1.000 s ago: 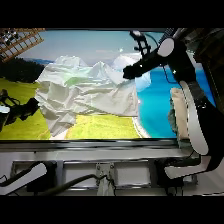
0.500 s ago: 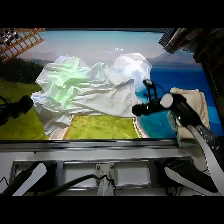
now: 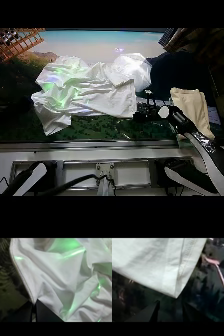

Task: Fold the clothes and pants, and hang the long-sleeved shirts on hangers.

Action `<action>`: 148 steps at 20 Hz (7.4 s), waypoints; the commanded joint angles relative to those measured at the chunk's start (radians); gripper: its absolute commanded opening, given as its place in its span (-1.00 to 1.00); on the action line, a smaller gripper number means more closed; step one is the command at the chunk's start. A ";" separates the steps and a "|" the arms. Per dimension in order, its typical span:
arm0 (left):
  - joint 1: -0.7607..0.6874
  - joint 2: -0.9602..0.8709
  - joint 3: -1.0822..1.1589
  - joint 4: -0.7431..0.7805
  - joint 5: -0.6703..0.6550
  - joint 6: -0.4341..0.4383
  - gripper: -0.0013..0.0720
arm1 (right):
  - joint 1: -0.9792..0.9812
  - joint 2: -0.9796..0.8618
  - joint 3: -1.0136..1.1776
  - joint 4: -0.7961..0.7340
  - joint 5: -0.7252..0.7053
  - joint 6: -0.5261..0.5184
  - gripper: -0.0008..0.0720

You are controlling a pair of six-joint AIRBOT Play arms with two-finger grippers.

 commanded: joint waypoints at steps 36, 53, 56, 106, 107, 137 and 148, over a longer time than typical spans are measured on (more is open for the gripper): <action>-0.042 0.023 0.893 -0.322 -0.128 0.002 -0.96 | -0.294 0.111 0.773 0.223 -0.097 0.119 -0.93; -0.039 0.154 1.342 0.009 -0.164 -0.037 -0.96 | -0.294 0.243 1.296 -0.288 0.126 0.130 -0.93; -0.040 0.196 1.341 0.046 -0.314 -0.062 -0.96 | -0.294 0.257 1.296 -0.308 0.198 0.129 -0.93; -0.284 -0.863 1.305 0.398 -0.407 -0.206 -0.97 | -0.227 -0.755 1.265 -0.186 0.163 0.151 -0.93; -0.273 -0.862 1.305 0.398 -0.440 -0.219 -0.97 | -0.233 -0.755 1.265 -0.198 0.196 0.151 -0.93; -0.221 -0.860 1.255 0.438 -0.826 -0.226 0.43 | -0.260 -0.662 1.097 -0.185 0.431 0.144 -0.02; -0.336 -0.385 1.017 0.294 -0.446 -0.248 -0.06 | -0.421 -0.087 0.358 -0.015 0.264 0.197 -0.17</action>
